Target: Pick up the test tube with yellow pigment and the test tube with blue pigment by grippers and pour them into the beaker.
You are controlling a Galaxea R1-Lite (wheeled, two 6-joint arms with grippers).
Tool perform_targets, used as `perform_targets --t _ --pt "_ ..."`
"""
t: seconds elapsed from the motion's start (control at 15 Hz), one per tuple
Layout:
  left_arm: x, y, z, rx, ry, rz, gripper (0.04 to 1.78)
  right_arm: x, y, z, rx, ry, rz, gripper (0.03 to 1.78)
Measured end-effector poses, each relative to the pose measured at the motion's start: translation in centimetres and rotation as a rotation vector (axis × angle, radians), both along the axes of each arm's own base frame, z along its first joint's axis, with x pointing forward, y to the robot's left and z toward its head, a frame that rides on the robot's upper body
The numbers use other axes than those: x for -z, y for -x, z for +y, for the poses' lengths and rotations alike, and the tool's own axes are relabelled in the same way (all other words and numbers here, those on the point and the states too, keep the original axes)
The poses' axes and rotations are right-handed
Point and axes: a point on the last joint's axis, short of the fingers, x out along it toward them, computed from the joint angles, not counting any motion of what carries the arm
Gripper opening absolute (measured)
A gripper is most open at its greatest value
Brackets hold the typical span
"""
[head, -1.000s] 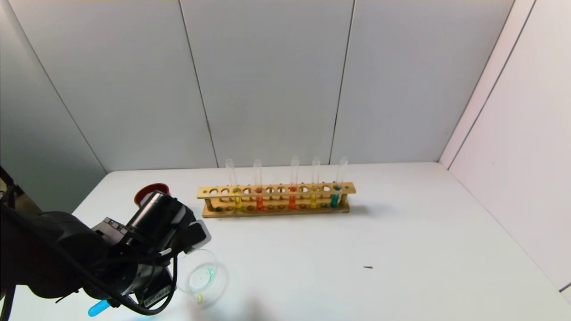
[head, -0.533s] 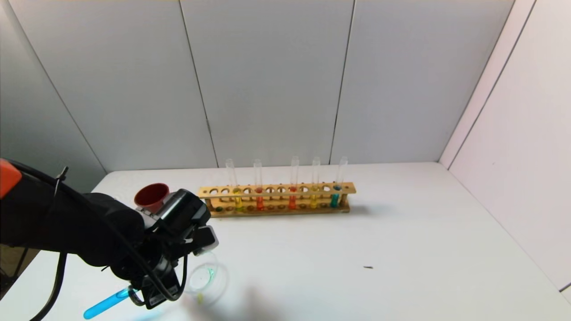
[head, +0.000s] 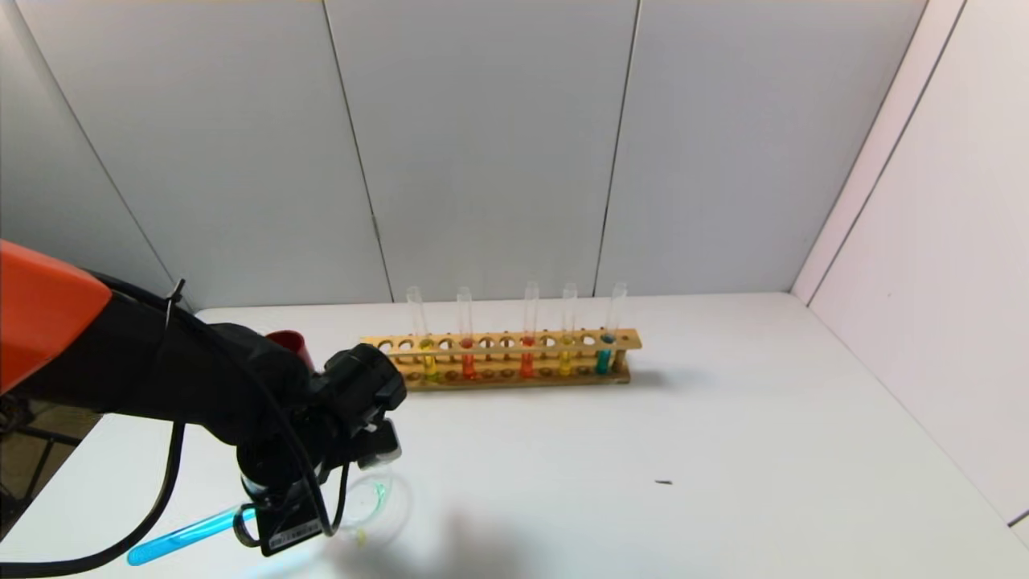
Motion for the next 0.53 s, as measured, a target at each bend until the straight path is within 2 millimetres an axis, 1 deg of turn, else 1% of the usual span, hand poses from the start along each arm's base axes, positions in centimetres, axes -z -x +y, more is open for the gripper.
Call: perform_targets --t 0.53 --pt "0.86 -0.99 -0.90 0.009 -0.076 0.047 0.31 0.00 0.00 0.00 0.000 0.000 0.000 1.70"
